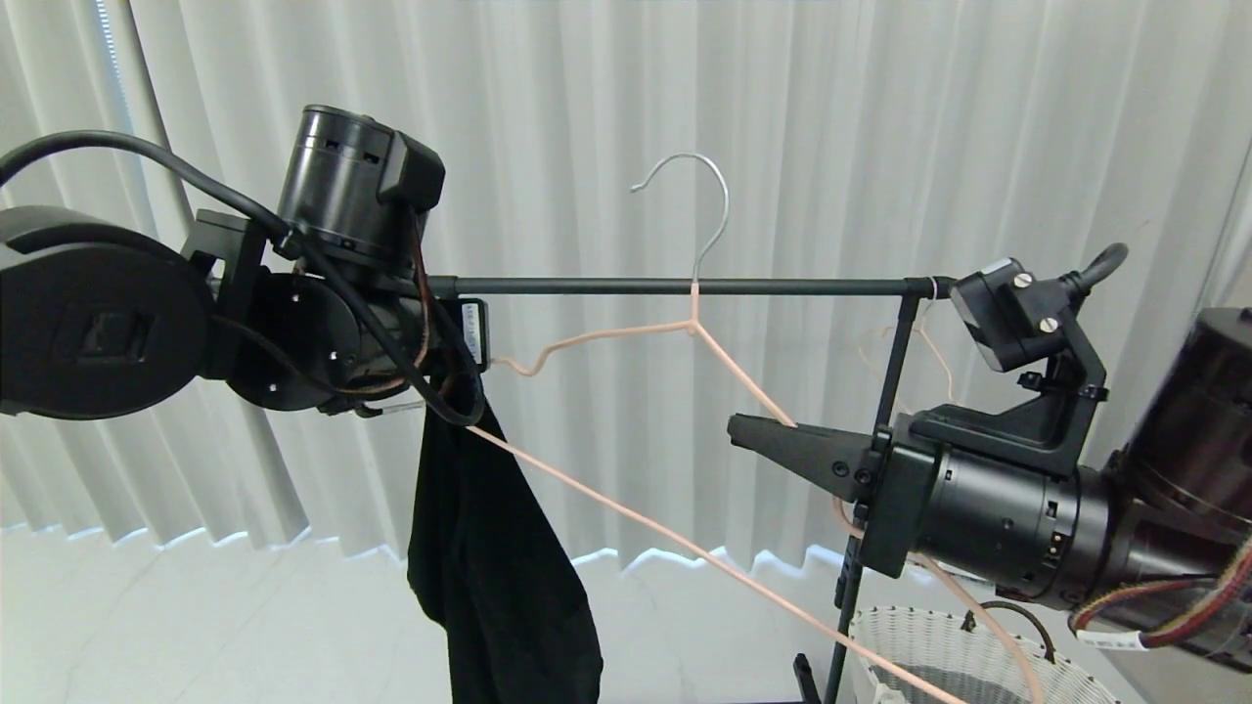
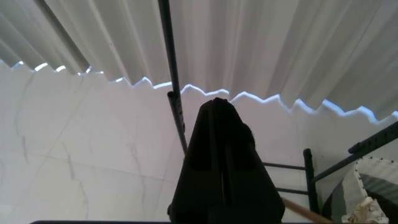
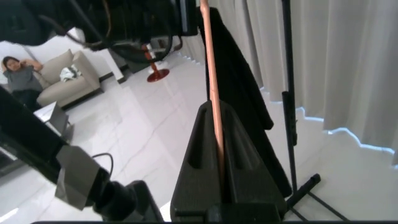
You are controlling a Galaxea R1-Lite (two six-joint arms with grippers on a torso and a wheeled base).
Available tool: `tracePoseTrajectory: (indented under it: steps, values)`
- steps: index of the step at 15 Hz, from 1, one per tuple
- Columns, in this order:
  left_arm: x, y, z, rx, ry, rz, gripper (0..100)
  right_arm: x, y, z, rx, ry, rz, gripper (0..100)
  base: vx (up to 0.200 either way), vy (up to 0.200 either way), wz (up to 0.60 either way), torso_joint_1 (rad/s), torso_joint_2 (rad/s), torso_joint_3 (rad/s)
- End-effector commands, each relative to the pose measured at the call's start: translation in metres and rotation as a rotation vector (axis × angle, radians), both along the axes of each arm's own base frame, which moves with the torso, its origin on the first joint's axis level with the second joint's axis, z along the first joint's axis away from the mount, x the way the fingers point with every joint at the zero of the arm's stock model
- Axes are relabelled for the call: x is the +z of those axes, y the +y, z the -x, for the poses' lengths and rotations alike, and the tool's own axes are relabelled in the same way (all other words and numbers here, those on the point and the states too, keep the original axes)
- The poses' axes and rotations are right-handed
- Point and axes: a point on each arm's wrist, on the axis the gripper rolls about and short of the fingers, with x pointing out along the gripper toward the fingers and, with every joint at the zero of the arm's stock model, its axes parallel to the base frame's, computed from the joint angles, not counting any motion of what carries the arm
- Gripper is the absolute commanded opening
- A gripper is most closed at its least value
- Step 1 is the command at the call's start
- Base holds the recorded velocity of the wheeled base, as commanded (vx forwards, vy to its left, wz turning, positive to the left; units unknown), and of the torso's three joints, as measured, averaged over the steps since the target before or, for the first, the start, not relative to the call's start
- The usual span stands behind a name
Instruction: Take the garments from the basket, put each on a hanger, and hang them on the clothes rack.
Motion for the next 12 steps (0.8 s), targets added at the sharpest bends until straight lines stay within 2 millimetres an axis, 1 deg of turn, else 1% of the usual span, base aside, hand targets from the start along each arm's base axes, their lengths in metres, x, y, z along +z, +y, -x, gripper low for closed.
tracePoseTrajectory:
  steps: [1,2,4,6,9,10,12]
  values:
    - [0.002,0.000,0.001,0.004,-0.009,0.002,0,-0.006,0.004,-0.011,-0.022,0.007,0.011,0,0.000,0.000,0.00,0.000,0.00,0.000]
    - [0.003,0.000,0.001,0.004,-0.011,0.002,0,-0.003,0.004,-0.012,-0.028,-0.001,0.001,0,0.000,0.000,0.00,0.000,0.00,0.000]
    - [0.007,-0.004,0.003,-0.011,-0.022,0.010,0,-0.008,0.008,-0.015,-0.029,-0.007,0.019,0,0.000,0.000,0.00,0.000,0.00,0.000]
    - [0.012,-0.010,0.004,-0.031,-0.040,0.020,0,-0.013,0.016,-0.021,-0.037,-0.052,0.064,0,0.000,0.000,0.00,0.000,0.00,0.000]
    - [0.019,-0.018,0.008,-0.060,-0.060,0.033,0,-0.017,0.028,-0.028,-0.035,-0.092,0.060,0,0.000,0.000,0.00,0.000,0.00,0.000]
    - [0.020,-0.021,0.009,-0.071,-0.066,0.036,0,-0.022,0.033,-0.030,-0.039,-0.105,0.072,0,0.000,0.000,0.00,0.000,0.00,0.000]
    - [0.022,-0.027,0.015,-0.103,-0.069,0.042,0,-0.024,0.041,-0.023,-0.006,-0.107,0.074,0,0.000,0.000,0.00,0.000,0.00,0.000]
